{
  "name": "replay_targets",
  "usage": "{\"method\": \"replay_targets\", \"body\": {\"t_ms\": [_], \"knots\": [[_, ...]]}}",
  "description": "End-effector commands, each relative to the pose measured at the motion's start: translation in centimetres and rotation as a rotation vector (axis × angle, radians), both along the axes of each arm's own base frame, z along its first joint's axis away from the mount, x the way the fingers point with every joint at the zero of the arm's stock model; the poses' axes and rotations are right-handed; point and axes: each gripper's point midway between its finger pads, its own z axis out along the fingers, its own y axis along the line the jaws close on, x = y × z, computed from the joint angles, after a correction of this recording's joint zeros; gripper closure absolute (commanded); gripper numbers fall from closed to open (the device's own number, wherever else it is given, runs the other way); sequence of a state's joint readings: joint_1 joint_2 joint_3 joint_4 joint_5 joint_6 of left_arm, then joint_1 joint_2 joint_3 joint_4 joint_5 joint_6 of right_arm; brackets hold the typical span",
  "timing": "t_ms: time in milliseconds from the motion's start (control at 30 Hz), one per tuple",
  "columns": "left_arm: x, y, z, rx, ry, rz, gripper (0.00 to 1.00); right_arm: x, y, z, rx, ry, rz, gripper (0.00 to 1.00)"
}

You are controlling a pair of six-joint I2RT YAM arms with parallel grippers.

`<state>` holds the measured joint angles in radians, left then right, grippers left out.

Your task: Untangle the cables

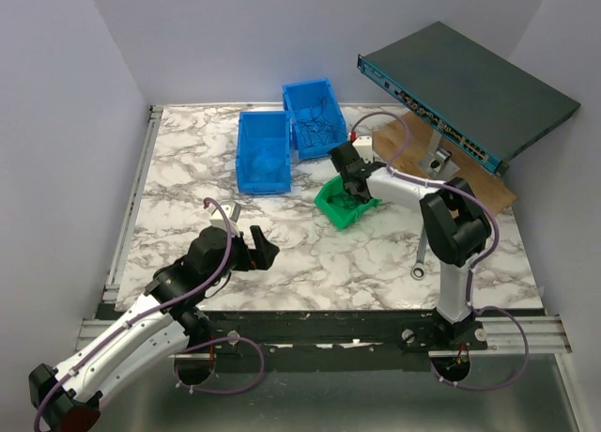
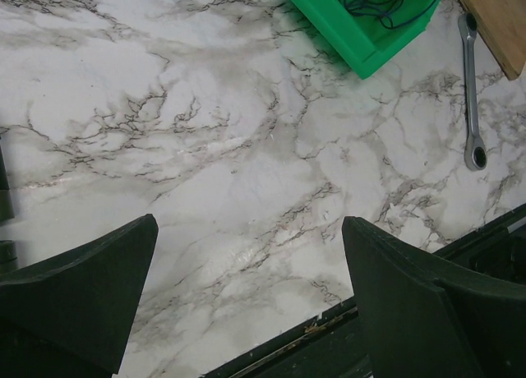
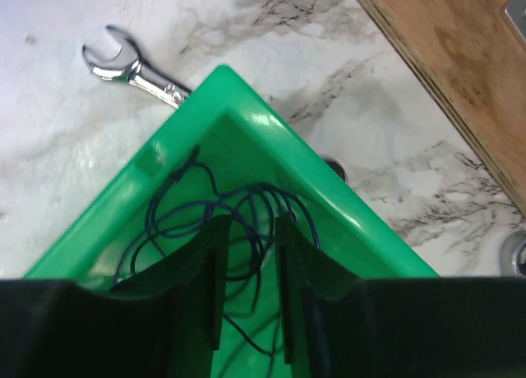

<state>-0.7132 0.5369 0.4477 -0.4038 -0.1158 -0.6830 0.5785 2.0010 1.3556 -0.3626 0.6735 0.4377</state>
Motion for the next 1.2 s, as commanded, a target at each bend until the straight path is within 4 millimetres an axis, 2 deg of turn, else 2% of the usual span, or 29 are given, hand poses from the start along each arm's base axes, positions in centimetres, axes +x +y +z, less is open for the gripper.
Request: {"method": "replay_targets", "body": {"t_ms": [0,133,267,433,533,600,700,800,833,900,967,1067,1167], "knots": [[0.4,-0.1,0.7,-0.038,-0.032,0.017,0.01,-1.2,1.1,3.3,0.109,-0.015,0.072,0.52],[0.6,0.0,1.3,-0.044,-0.050,0.024,0.01,-2.5,1.8,5.5,0.195,-0.029,0.120,0.25],[0.8,0.1,2.2,-0.050,-0.068,0.029,0.02,-4.0,2.0,7.9,0.263,-0.059,0.172,0.12],[1.1,0.3,4.1,-0.089,-0.149,0.040,0.02,-6.3,1.7,10.8,0.327,-0.103,0.227,0.08],[1.5,0.3,5.1,-0.090,-0.236,0.022,0.01,-8.2,2.1,12.5,0.397,-0.156,0.331,0.08],[1.8,0.5,5.3,-0.080,-0.271,0.023,0.01,-9.4,2.2,13.7,0.445,-0.208,0.376,0.08],[2.2,1.0,5.0,-0.050,-0.276,0.049,0.01,-10.9,1.8,14.5,0.503,-0.261,0.386,0.08],[2.5,1.5,5.1,-0.064,-0.253,0.104,0.02,-12.1,0.4,15.4,0.557,-0.362,0.348,0.08],[2.6,1.6,5.1,-0.071,-0.255,0.115,0.01,-12.7,-0.1,16.3,0.585,-0.424,0.349,0.08],[2.6,1.2,5.4,-0.093,-0.295,0.094,0.01,-14.0,-1.0,17.0,0.623,-0.541,0.372,0.01],[2.7,1.3,5.2,-0.110,-0.342,0.096,0.02,-14.8,-2.8,16.9,0.637,-0.664,0.336,0.00],[2.8,1.7,4.3,-0.112,-0.384,0.104,0.02,-15.8,-7.1,15.3,0.632,-0.783,0.148,0.00],[2.9,2.2,3.7,-0.100,-0.399,0.123,0.01,-16.6,-10.2,14.1,0.581,-0.819,0.017,0.00]]}}
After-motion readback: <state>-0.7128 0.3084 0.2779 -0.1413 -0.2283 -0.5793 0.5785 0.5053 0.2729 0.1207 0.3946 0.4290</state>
